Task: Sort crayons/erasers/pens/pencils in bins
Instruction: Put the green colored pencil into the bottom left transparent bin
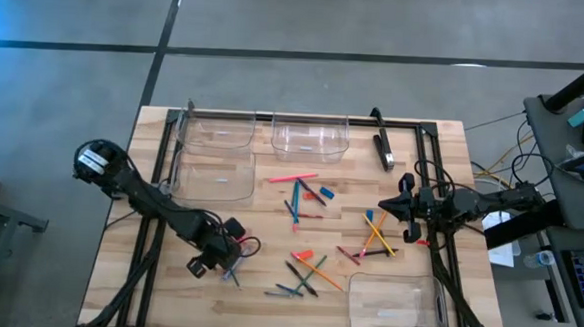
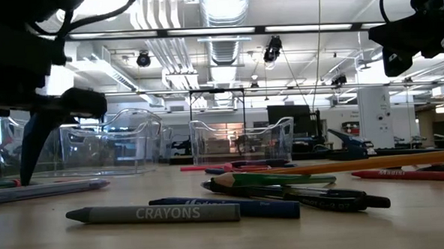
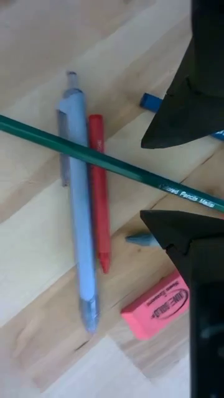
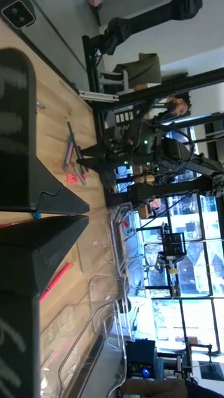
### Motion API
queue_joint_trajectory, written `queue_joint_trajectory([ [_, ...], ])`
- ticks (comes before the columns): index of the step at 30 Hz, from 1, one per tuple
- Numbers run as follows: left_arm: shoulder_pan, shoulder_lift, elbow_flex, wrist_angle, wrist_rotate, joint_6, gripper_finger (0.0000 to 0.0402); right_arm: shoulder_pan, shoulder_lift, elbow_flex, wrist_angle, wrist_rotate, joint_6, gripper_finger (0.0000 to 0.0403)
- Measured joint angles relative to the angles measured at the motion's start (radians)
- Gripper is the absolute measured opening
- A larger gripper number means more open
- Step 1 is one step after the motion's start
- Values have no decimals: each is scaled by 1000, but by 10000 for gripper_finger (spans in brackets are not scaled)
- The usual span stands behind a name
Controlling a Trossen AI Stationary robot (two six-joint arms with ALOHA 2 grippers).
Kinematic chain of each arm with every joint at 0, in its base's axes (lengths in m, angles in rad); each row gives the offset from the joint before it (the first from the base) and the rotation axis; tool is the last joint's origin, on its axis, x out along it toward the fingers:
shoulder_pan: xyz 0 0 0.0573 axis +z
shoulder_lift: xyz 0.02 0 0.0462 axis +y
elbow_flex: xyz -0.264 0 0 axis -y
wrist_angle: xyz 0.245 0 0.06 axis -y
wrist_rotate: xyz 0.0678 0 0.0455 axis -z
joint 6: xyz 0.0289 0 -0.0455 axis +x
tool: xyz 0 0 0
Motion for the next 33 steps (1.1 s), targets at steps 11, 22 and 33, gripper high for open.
queue_joint_trajectory([
  [11,3,-3,-73,106,-4,-2,156,0,0,0,0,0,0,9],
  [22,5,-1,-97,135,-13,-1,80,0,0,0,0,0,0,9],
  [33,6,-1,-76,116,-20,-1,27,0,0,0,0,0,0,9],
])
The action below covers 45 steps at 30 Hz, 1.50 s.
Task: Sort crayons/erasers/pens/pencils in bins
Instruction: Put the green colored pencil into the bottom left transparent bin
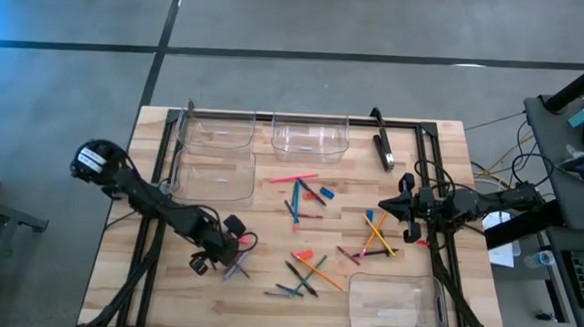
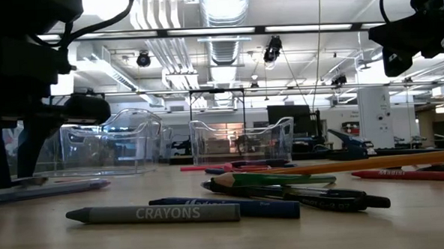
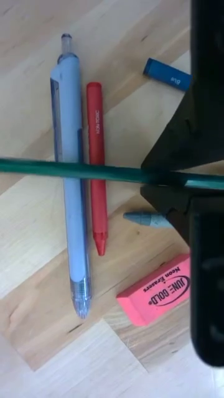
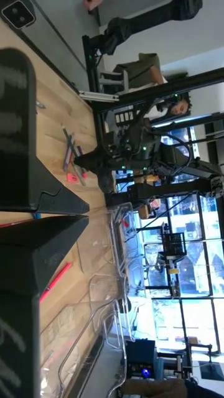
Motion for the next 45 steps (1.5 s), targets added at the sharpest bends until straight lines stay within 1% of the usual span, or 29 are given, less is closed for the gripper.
queue_joint_trajectory([
  [3,0,-6,14,-13,2,0,26,0,0,0,0,0,0,9],
  [6,-2,-8,41,-51,36,-1,26,0,0,0,0,0,0,9],
  [13,-2,-44,134,-258,37,-3,26,0,0,0,0,0,0,9],
  [17,-2,-113,156,-265,35,-9,26,0,0,0,0,0,0,9],
  [22,5,-217,171,-298,13,-126,26,0,0,0,0,0,0,9],
  [28,13,-350,203,-411,-78,-243,26,0,0,0,0,0,0,9],
  [32,67,-397,247,-543,-145,-357,26,0,0,0,0,0,0,9],
  [34,106,-403,278,-612,-151,-392,26,0,0,0,0,0,0,9],
  [38,181,-405,341,-720,-164,-379,17,0,0,0,0,0,0,9],
  [41,236,-405,380,-783,-172,-323,8,0,0,0,0,0,0,9],
  [45,307,-414,406,-861,-173,-274,8,0,0,0,0,0,0,9],
])
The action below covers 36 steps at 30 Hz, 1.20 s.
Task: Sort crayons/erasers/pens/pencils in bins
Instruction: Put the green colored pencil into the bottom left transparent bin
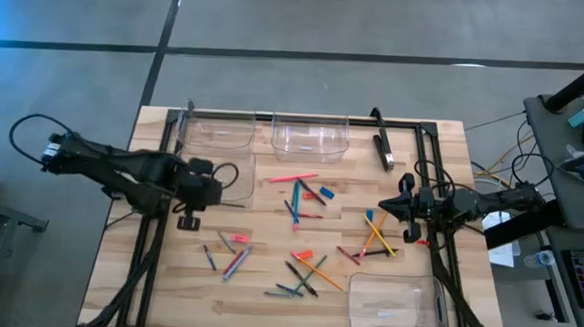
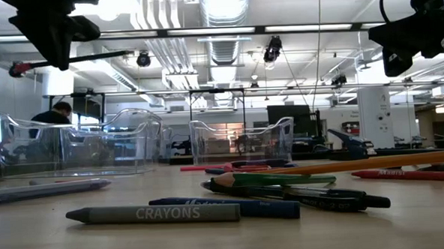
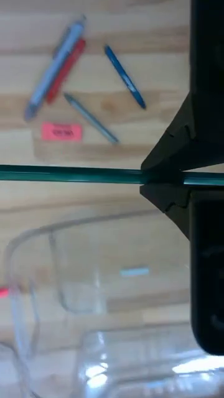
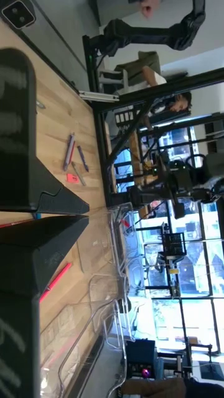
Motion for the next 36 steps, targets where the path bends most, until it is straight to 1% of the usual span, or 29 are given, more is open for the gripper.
queue_joint_trajectory([
  [3,58,-18,2,-35,-11,35,9,0,0,0,0,0,0,9],
  [5,107,-30,-4,-53,-52,42,9,0,0,0,0,0,0,9],
  [7,173,-39,-20,-66,-102,49,9,0,0,0,0,0,0,9],
  [8,212,-41,-28,-65,-111,66,9,0,0,0,0,0,0,9],
  [13,396,-11,-98,-39,-114,201,9,0,0,0,0,0,0,9],
  [17,483,26,-168,45,-108,301,9,0,0,0,0,0,0,9],
  [20,513,55,-203,125,-105,349,10,0,0,0,0,0,0,9],
  [23,526,84,-220,187,-81,402,24,0,0,0,0,0,0,9],
  [26,533,114,-220,236,-49,436,55,0,0,0,0,0,0,9],
  [31,538,159,-203,245,-46,431,119,0,0,0,0,0,0,9],
  [34,538,166,-172,218,-46,385,148,0,0,0,0,0,0,9],
  [36,538,161,-127,205,-45,346,157,0,0,0,0,0,0,9],
])
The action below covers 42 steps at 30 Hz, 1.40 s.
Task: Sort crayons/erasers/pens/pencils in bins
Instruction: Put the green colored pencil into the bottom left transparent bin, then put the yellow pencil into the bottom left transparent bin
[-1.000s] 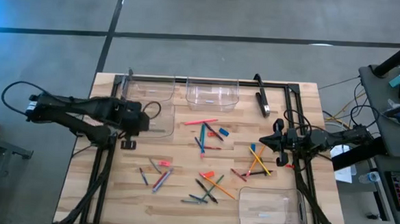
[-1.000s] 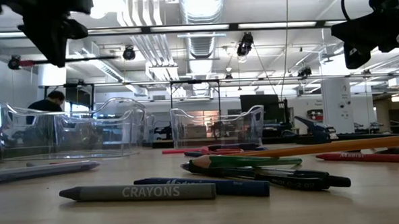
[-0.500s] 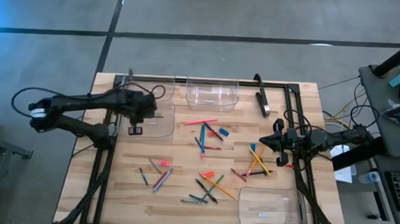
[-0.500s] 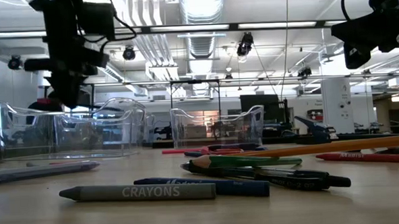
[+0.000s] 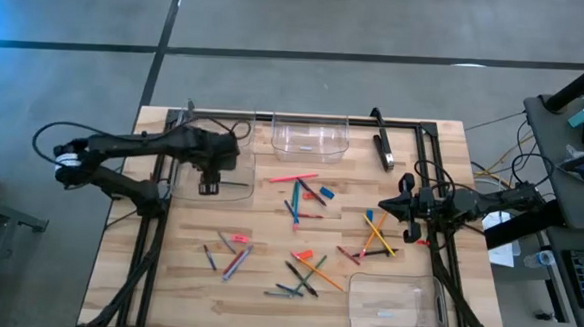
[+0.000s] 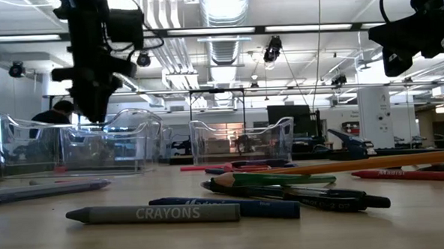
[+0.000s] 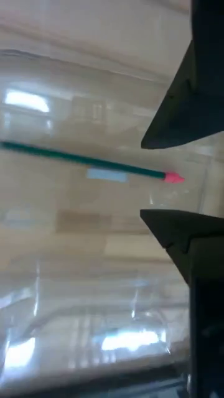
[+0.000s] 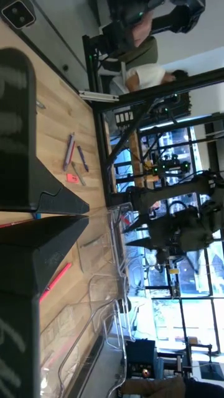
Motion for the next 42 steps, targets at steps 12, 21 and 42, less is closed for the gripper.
queue_joint_trajectory([
  [12,-1,-120,367,546,70,-310,162,0,0,0,-5,19,-62,9],
  [21,-40,-139,356,703,218,-639,162,0,0,1,-23,105,-544,9],
  [42,-90,-102,357,785,363,-603,162,-7,0,0,639,192,188,9],
])
